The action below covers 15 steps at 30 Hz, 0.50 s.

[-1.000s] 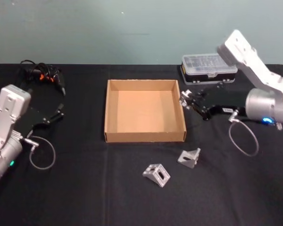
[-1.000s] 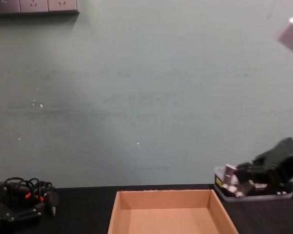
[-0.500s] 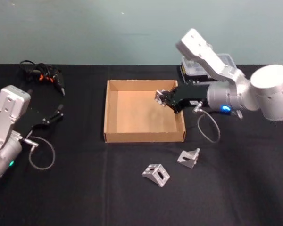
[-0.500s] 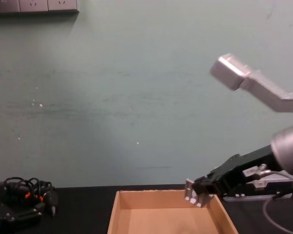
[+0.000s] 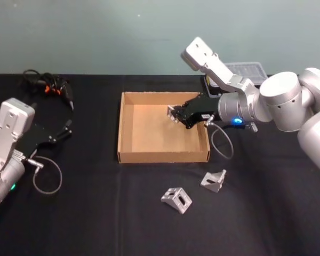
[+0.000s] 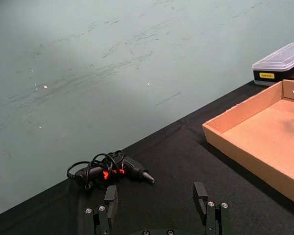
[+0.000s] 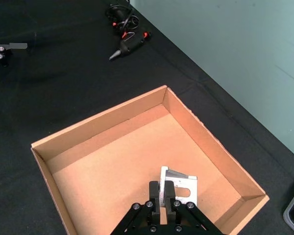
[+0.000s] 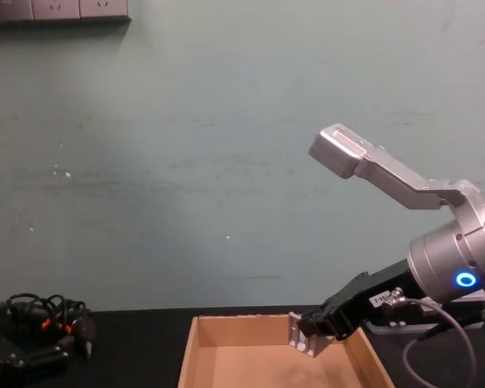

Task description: Use one hand to pick up the angle iron from the table and place it into the box.

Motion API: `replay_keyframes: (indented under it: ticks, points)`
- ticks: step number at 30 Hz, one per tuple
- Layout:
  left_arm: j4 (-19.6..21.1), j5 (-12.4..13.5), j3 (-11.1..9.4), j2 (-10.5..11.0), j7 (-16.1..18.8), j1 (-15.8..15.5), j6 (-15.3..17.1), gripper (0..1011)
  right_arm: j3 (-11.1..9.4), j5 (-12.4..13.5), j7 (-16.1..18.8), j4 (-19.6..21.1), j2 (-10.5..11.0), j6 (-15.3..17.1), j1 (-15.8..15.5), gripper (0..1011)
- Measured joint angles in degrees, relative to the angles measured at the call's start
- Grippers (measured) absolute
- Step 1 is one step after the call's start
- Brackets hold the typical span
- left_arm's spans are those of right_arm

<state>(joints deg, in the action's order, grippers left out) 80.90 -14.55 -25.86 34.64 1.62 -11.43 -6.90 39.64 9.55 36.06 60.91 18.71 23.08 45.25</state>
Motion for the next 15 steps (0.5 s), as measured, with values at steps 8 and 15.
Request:
replay_keyframes:
  ticks: [8, 15]
  points:
    - [0.0, 0.0, 0.0, 0.0, 0.0, 0.0, 0.0, 1011, -0.1, 0.1, 0.0, 0.5, 0.3, 0.1, -0.2, 67]
    - [0.0, 0.0, 0.0, 0.0, 0.0, 0.0, 0.0, 1011, -0.1, 0.2, -0.1, 0.8, 0.4, 0.1, -0.3, 67]
